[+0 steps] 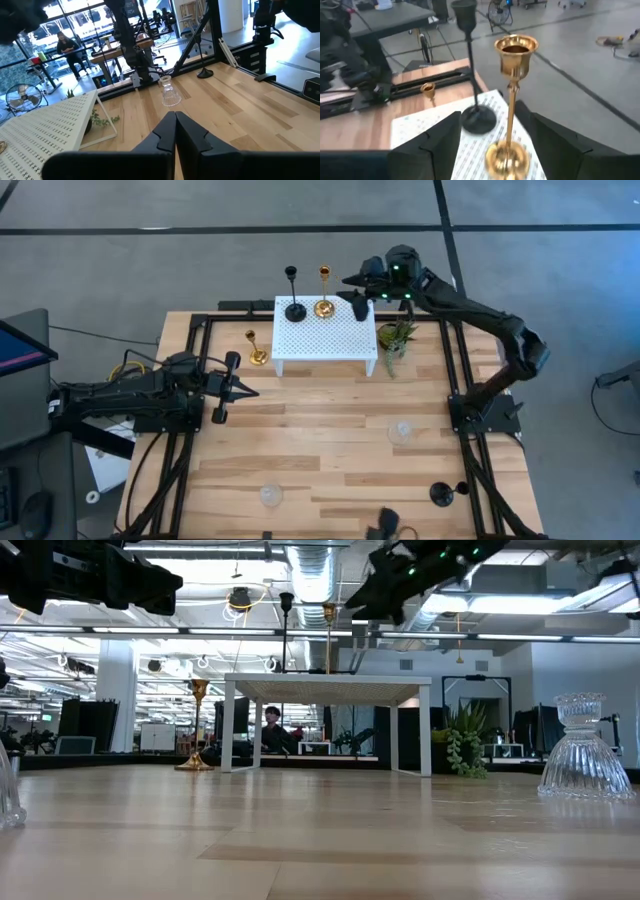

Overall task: Pick & Place candle stick holders
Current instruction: Put the top transparent candle holder on the shelf

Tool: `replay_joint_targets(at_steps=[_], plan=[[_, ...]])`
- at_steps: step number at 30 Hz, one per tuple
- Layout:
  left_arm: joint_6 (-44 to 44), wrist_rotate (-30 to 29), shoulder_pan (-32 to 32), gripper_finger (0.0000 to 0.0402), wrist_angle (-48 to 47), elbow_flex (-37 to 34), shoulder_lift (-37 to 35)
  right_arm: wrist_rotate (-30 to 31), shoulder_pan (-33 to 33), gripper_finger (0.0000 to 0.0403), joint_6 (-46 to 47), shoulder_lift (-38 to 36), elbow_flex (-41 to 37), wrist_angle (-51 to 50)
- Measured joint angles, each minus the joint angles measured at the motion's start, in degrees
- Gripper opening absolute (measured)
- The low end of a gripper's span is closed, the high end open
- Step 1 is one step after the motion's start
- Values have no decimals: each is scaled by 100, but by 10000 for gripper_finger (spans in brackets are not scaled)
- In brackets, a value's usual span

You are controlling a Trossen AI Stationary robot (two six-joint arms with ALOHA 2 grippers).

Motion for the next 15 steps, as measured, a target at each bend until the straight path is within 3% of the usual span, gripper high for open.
replay_joint_targets(at_steps=[9,15], plan=[[0,0,0,5,0,0,0,1,331,144,-521,-1107,-55,-2432],[0,0,0,9,0,0,0,11,795,68,-573,-1953,-943,-2493]])
